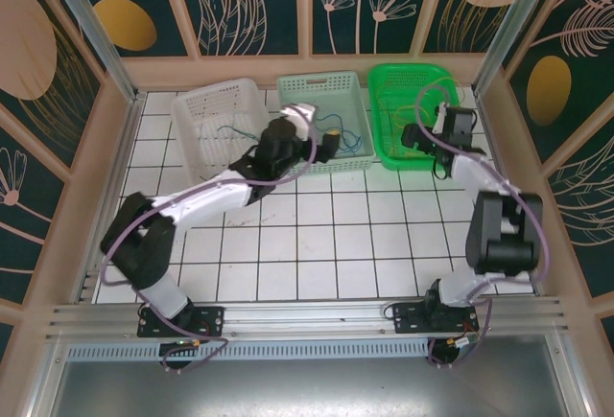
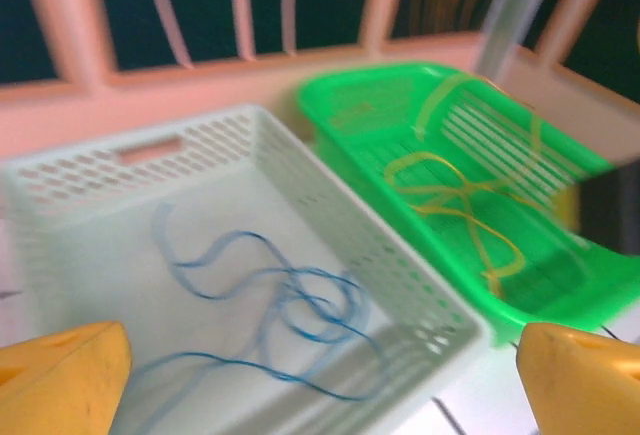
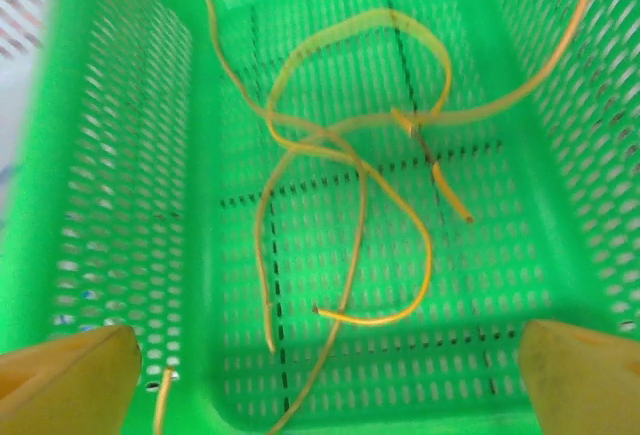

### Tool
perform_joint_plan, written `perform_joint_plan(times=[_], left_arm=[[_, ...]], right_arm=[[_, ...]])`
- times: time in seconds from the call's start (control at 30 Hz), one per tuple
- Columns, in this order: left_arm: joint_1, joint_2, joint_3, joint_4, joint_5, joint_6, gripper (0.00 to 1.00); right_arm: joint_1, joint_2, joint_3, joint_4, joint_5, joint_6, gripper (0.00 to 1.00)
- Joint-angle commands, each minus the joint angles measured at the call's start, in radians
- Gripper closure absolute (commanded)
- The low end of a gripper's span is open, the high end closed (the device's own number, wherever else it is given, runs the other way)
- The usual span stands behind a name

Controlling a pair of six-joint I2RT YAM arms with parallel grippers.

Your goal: Untangle the cables

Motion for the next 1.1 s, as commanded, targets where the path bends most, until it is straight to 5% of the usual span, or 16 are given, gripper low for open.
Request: perform_joint_plan(times=[0.0,0.13,0.43,0.77,0.87,1.07], left_arm=[[0.094,-0.107,-0.132,0.117,-0.141,0.055,0.01],[0.199,-0.180,-0.283,0.143,-0.238,0.083,0.01],[0.315,-0.349,-0.614,0.326,-0.356,0.153,0.01],[0.526,-0.292,-0.740,0.521,-0.160,0.186,0.01],[0.594,-0.274,-0.890,0.807,-0.092,0.177,0.01],[0.686,-0.174,-0.912,0.941,0.063,0.153,0.01]], right_arm=[[-0.002,-0.098,-0.202,0.438,0.029,-0.071,0.02],[0.000,-0.091,-0.412,0.750,0.071,-0.074,0.03],[0.034,-0.240,-0.687,0.891,0.145,-0.094,0.03],[0.045,0.004,-0.748,1.258,0.142,-0.086,0.05],[0.045,-0.005,-0.737,1.219,0.123,-0.093,0.05],[0.036,-0.003,-0.721,1.191,0.121,-0.083,0.01]])
